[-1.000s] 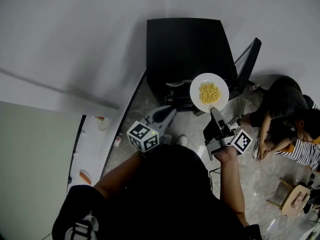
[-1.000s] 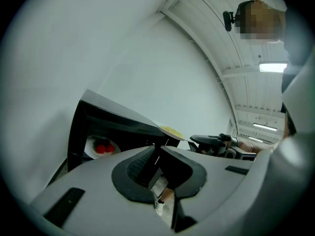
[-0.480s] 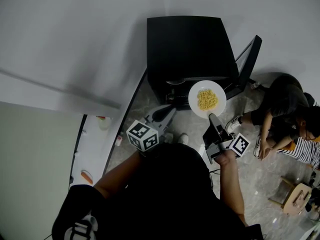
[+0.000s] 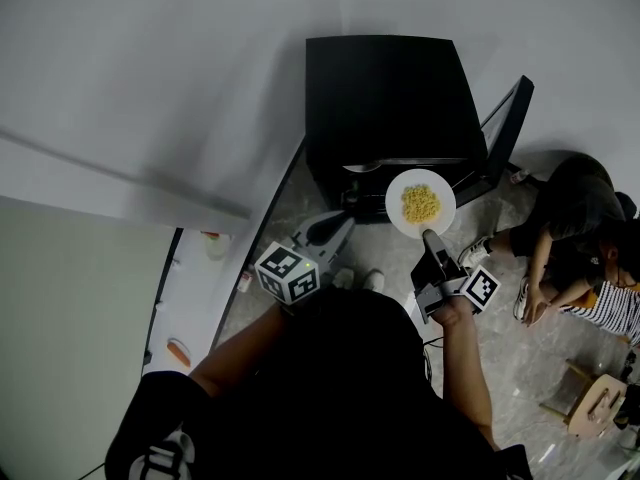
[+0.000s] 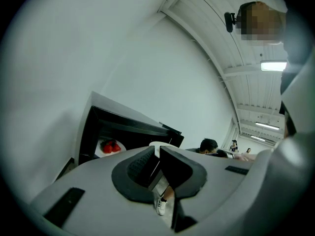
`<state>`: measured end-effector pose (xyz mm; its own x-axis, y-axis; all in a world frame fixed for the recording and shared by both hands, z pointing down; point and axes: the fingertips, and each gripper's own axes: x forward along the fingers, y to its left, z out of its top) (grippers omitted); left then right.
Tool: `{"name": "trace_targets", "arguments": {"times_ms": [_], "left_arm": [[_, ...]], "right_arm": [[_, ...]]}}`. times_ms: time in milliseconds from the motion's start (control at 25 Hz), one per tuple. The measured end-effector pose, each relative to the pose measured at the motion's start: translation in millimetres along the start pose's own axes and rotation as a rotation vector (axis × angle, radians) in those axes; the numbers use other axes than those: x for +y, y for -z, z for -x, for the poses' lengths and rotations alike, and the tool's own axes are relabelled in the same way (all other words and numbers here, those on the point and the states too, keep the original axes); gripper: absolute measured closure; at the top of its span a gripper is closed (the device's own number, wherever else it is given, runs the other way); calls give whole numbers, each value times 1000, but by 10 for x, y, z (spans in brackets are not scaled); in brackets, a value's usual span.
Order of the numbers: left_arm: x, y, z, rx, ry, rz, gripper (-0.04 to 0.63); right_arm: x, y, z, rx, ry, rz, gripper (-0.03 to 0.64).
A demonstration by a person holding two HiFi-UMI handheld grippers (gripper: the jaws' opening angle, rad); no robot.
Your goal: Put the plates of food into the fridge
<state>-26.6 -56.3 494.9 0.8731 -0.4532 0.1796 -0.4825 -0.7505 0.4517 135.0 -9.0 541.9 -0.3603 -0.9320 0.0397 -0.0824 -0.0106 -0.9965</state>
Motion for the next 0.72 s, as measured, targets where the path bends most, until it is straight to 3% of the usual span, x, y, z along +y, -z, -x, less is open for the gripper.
{"name": "trace_targets", "arguments": {"times_ms": [720], "left_arm": [[116,-34,-86,-4,-17,11,566]], "right_arm": [[-479,-216,-291,-45,58,-19,571]]}}
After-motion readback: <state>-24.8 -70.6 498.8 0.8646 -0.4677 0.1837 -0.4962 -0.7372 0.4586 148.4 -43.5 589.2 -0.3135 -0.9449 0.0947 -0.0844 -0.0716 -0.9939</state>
